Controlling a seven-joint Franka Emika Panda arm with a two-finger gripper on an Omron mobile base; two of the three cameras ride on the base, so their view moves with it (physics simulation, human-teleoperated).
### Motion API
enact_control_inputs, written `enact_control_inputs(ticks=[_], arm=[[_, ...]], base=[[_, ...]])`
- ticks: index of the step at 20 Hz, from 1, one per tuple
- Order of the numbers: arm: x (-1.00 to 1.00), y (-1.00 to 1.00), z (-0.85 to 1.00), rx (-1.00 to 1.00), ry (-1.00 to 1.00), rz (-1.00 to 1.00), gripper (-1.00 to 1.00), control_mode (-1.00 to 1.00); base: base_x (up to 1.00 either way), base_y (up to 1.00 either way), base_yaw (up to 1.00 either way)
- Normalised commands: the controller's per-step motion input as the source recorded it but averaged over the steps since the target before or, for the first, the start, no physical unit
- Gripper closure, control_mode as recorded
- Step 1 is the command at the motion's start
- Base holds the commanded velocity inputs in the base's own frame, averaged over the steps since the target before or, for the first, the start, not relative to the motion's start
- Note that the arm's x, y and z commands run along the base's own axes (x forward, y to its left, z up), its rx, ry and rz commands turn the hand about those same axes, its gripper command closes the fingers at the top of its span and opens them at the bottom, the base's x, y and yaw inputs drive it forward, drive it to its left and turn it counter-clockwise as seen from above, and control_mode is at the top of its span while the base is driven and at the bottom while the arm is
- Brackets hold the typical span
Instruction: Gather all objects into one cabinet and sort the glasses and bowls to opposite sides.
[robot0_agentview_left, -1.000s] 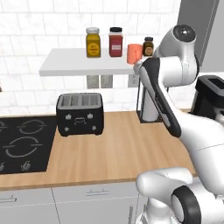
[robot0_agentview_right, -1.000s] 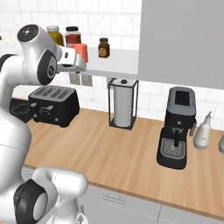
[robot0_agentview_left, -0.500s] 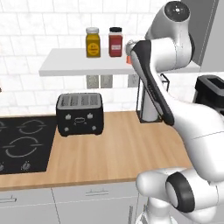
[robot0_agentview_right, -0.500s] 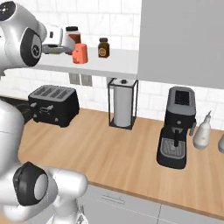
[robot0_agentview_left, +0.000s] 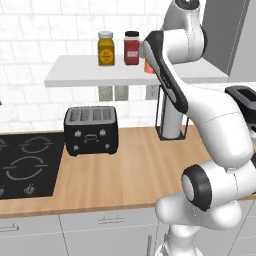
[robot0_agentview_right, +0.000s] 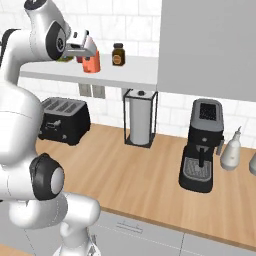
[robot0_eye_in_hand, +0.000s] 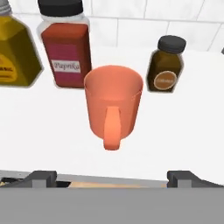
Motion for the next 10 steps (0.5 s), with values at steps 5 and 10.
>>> enact_control_inputs(ticks=[5, 10], arm=[[0.52, 0.00, 0.00, 0.02, 0.12, 0.00, -1.00, -1.00], [0.24, 0.00, -0.04, 0.00, 0.00, 0.00, -1.00, -1.00]], base=[[0.00, 0.00, 0.00], [0.00, 0.00, 0.00]])
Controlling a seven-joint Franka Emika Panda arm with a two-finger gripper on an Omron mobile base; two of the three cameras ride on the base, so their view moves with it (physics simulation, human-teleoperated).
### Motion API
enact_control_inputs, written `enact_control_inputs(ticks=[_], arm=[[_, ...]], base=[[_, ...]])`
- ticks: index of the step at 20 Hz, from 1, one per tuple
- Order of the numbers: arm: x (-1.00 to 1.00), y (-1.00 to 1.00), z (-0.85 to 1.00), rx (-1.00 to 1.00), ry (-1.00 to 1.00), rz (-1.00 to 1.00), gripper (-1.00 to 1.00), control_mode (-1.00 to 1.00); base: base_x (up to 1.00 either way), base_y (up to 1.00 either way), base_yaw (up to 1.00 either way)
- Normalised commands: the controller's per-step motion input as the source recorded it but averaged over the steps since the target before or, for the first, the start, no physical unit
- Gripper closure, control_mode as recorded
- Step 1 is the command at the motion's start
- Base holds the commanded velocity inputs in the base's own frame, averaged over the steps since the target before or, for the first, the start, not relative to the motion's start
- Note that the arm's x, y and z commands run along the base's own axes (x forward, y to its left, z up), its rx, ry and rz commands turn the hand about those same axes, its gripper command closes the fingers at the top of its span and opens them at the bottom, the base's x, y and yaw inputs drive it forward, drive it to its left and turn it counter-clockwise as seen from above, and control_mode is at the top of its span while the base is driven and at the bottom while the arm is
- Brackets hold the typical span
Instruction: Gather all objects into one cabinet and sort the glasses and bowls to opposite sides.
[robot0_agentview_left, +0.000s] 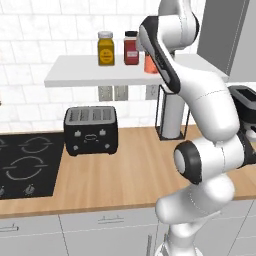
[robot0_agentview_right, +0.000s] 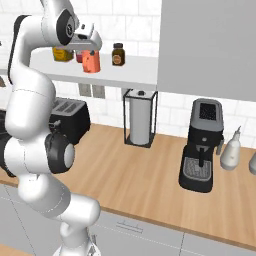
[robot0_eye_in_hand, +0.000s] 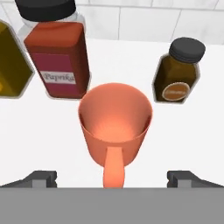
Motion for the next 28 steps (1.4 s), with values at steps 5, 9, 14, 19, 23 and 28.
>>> enact_control_inputs(ticks=[5, 9, 14, 19, 23, 28], arm=[[-0.02, 0.00, -0.33, 0.00, 0.00, -0.05, -1.00, -1.00], [-0.03, 0.02, -0.50, -0.12, -0.10, -0.05, -1.00, -1.00], [0.03, 0.00, -0.22, 0.00, -0.01, -0.02, -1.00, -1.00], [0.37, -0.11, -0.12, 0.00, 0.02, 0.00, -1.00, -1.00], [0.46, 0.00, -0.03, 0.02, 0.09, -0.03, -1.00, -1.00], [0.05, 0.21, -0.12, 0.02, 0.14, -0.17, 1.00, -1.00]], base=[[0.00, 0.00, 0.00], [0.00, 0.00, 0.00], [0.00, 0.00, 0.00], [0.00, 0.00, 0.00], [0.00, 0.00, 0.00], [0.00, 0.00, 0.00]])
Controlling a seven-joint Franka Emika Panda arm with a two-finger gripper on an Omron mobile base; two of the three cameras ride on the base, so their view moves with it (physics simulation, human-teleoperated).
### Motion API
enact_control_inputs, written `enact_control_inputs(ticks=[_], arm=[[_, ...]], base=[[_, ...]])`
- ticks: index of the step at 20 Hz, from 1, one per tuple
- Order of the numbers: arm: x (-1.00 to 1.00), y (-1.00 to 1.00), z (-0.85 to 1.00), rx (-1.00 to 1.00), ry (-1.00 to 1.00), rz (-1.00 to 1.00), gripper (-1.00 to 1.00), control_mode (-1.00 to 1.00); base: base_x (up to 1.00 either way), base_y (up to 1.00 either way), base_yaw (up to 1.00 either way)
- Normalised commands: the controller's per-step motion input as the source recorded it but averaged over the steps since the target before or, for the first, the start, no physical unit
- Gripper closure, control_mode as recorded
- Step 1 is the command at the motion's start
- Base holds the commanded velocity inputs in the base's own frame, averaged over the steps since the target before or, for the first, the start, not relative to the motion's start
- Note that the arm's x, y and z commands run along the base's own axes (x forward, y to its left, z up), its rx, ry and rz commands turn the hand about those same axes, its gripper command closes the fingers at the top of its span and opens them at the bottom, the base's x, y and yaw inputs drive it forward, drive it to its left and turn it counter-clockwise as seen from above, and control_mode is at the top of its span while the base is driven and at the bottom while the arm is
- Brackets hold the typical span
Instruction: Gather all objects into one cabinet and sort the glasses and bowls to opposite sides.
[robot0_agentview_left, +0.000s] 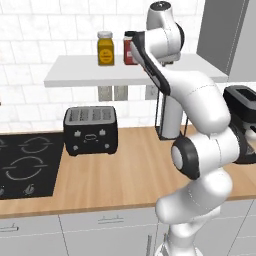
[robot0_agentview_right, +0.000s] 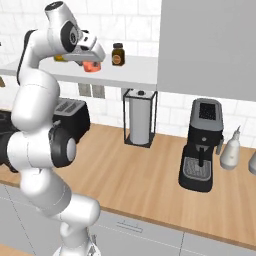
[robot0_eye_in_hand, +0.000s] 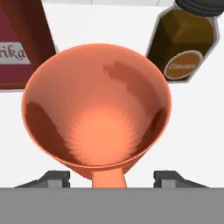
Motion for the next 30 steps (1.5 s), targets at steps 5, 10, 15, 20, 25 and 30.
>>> enact_control_inputs(ticks=[5, 10, 15, 20, 25, 30], arm=[[0.00, 0.12, -0.13, 0.00, 0.13, -0.18, 1.00, -1.00], [0.00, 0.04, -0.10, 0.00, 0.22, -0.20, 1.00, -1.00], [-0.24, 0.00, 0.02, 0.10, 0.14, -0.21, 1.00, -1.00], [-0.73, 0.24, -0.33, -0.04, -0.14, -0.06, 1.00, -1.00], [-1.00, 0.20, -0.38, -0.14, -0.40, -0.08, 1.00, -1.00], [-1.00, -0.19, 0.01, 0.03, -0.08, 0.03, 1.00, -1.00]], base=[[0.00, 0.00, 0.00], [0.00, 0.00, 0.00], [0.00, 0.00, 0.00], [0.00, 0.00, 0.00], [0.00, 0.00, 0.00], [0.00, 0.00, 0.00]])
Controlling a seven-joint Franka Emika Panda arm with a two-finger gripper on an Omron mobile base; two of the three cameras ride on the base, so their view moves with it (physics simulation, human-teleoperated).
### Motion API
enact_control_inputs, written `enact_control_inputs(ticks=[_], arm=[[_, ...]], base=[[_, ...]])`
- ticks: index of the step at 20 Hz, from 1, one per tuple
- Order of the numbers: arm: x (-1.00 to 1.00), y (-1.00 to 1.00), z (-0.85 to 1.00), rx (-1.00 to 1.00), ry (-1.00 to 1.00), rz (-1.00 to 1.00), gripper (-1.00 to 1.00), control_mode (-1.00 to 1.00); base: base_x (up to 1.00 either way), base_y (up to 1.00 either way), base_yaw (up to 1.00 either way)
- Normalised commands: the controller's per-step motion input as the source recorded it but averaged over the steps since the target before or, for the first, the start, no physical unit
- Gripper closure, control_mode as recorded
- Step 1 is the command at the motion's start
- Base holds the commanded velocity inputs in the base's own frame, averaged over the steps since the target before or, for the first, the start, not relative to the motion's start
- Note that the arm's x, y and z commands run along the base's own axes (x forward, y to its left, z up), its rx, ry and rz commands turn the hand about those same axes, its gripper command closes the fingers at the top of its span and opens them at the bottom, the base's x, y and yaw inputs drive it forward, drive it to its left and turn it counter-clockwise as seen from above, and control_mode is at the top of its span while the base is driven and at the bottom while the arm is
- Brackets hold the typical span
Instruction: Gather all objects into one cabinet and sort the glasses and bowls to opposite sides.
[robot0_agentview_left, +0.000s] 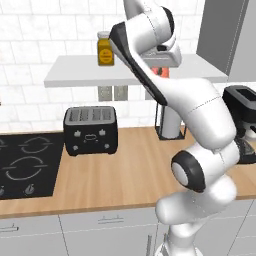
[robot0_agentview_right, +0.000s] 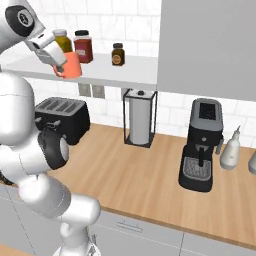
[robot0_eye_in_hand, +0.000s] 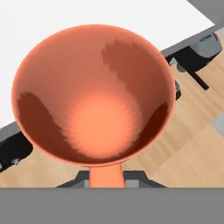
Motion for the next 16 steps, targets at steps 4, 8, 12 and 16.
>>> enact_control_inputs(ticks=[4, 8, 12, 16], arm=[[-1.00, -0.15, 0.00, 0.10, 0.01, 0.01, 1.00, -1.00], [-1.00, -0.13, 0.00, 0.09, 0.00, 0.02, 1.00, -1.00], [-1.00, -0.06, -0.03, 0.09, 0.00, 0.04, 1.00, -1.00], [-0.97, -0.04, -0.26, 0.01, -0.04, 0.04, 1.00, -1.00]], base=[[0.00, 0.00, 0.00], [0.00, 0.00, 0.00], [0.00, 0.00, 0.00], [0.00, 0.00, 0.00]])
